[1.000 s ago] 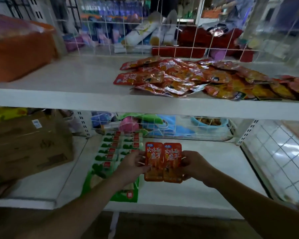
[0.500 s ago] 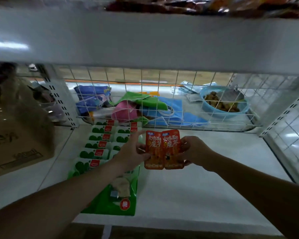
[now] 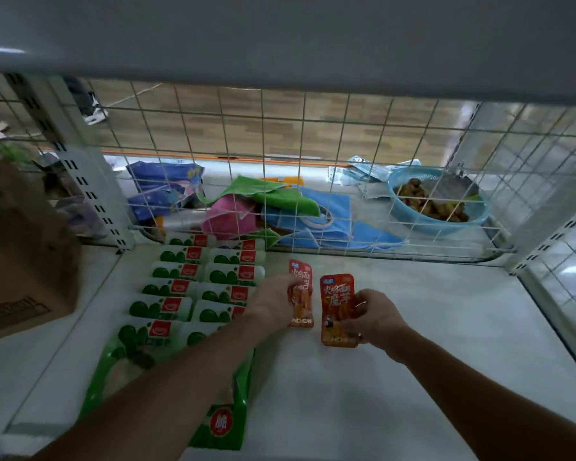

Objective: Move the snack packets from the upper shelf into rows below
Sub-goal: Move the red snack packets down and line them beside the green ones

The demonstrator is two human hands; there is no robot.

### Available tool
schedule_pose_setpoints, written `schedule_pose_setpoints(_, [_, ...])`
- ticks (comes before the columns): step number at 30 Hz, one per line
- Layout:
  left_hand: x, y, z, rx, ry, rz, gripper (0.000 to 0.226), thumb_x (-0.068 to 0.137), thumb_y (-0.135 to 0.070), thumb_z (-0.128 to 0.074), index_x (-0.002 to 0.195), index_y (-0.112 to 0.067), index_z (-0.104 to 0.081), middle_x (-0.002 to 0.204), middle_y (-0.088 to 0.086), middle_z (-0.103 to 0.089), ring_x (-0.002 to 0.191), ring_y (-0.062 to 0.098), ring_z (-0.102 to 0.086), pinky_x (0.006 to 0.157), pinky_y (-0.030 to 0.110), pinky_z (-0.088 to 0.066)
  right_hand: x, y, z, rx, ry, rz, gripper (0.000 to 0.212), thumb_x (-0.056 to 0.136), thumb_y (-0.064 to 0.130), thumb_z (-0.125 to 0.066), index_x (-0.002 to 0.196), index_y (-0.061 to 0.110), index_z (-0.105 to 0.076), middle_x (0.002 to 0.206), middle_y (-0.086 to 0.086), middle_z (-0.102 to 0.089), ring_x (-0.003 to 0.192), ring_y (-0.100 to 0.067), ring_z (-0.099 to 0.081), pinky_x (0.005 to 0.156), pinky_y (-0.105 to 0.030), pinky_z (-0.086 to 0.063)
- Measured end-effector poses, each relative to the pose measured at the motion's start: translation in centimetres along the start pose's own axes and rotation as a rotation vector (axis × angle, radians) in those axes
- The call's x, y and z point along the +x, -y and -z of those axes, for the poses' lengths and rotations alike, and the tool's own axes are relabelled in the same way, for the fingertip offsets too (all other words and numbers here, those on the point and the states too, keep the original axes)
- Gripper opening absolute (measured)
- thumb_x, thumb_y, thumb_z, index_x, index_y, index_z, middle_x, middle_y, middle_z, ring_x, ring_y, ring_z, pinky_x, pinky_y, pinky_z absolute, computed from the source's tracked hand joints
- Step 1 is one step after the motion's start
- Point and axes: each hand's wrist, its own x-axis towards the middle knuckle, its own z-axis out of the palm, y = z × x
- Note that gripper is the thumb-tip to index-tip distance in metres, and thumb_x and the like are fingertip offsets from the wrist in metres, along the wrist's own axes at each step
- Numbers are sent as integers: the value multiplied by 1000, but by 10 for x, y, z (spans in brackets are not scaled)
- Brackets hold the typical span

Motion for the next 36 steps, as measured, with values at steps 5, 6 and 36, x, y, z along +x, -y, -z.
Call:
schedule_pose_setpoints(5, [19, -8, -14, 86, -40, 30, 54, 96, 1, -51, 144, -23, -47, 141, 6, -52, 125, 21, -54, 102, 26, -46, 2, -12, 5, -14, 7, 0, 42, 82, 6, -75, 116, 13, -53, 108, -5, -64, 102, -24, -66, 82, -41, -61])
schedule_pose_setpoints(6, [23, -10, -15, 103, -51, 41, 55, 97, 2, -47, 146, -23, -45, 144, 7, -49, 128, 21, -52, 100, 25, -45, 2, -15, 7, -18, 5, 2, 43, 82, 6, -76, 118, 13, -53, 108, -5, -64, 100, -23, -66, 77, -37, -61])
schedule_pose_setpoints(36, [58, -16, -27, 354, -3, 112, 65, 100, -33, -53, 156, -20, -24, 164, 7, -18, 148, 32, -19, 122, 41, -18, 3, -33, 21, 24, -25, 16, 38, 82, 9, -77, 110, 19, -53, 106, -3, -66, 94, -20, -68, 78, -37, -62])
